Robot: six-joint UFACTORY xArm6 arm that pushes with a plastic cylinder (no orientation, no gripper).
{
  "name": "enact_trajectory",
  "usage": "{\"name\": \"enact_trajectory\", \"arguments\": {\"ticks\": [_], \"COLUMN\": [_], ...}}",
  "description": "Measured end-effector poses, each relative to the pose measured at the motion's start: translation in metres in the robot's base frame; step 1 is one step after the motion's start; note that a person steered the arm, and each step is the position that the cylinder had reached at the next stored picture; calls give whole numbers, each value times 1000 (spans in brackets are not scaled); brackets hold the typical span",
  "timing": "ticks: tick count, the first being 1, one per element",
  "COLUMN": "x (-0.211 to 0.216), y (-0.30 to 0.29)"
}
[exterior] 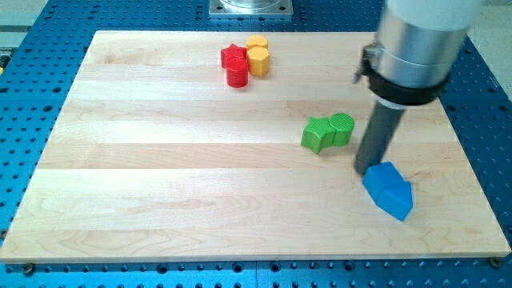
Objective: Place the green star diagonal to the green circle
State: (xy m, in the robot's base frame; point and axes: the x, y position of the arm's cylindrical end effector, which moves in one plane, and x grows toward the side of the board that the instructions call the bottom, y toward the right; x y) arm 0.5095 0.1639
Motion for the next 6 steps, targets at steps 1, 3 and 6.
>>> {"name": "enact_trajectory", "arguments": {"ticks": [1,3,6], "x": [8,-21,-51], "y": [10,-166,-95]}}
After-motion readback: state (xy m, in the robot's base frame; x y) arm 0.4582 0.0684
